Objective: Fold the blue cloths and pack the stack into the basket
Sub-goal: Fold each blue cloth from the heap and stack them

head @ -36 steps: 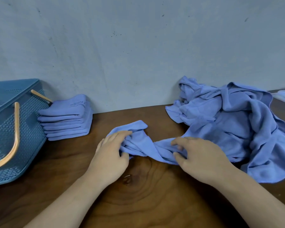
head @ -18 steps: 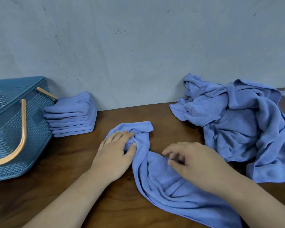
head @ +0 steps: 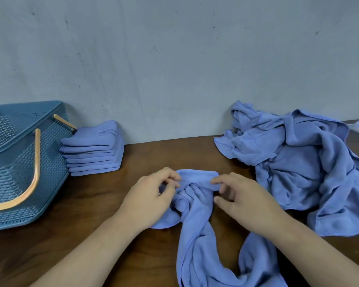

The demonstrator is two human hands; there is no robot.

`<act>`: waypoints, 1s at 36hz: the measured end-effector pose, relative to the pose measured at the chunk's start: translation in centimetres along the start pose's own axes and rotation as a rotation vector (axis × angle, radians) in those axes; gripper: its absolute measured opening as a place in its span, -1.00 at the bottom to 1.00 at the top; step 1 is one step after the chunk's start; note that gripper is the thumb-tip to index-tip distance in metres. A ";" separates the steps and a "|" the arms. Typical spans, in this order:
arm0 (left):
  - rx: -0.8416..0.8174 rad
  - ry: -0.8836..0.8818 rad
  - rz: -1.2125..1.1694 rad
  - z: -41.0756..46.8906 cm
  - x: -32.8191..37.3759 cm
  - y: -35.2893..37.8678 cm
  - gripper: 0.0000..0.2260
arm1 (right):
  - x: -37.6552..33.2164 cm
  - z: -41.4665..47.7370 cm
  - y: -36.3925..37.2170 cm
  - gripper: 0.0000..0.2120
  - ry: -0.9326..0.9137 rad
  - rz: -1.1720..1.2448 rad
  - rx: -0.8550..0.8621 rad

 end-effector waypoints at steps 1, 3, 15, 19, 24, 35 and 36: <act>0.009 0.002 0.028 0.2 0.0 -0.4 -0.81 | 0.1 0.2 0.3 -0.66 -0.010 -0.026 0.004; -0.017 0.001 0.115 0.7 0.0 -1.3 -0.80 | 0.2 0.6 1.0 -0.65 -0.027 -0.081 0.018; -0.433 -0.384 0.558 -0.4 -0.6 -3.3 -0.54 | 1.1 1.7 1.3 -0.93 -0.005 0.002 0.129; -0.455 -0.357 0.556 -0.1 -0.9 -3.9 -0.76 | 0.4 1.3 0.1 -0.78 0.080 0.446 0.116; -0.522 -0.392 0.359 -0.4 0.3 -5.7 -0.87 | -1.2 2.2 -2.3 -0.73 0.083 0.566 0.219; 0.369 -0.088 0.154 2.4 -1.7 -8.8 -0.70 | 0.4 14.1 0.0 -0.62 0.290 0.367 0.150; 0.327 -0.079 0.184 2.3 -1.5 -7.9 -0.71 | 0.2 13.9 0.2 -0.55 0.264 0.255 0.115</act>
Point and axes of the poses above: each hand's wrist, its own z-axis towards the middle knuckle, its own y-axis out of the palm, x = y × z, the point moved 7 cm from there along z, towards the middle knuckle, and after that the axes turned 15 degrees about -z, right-handed, at the moved point
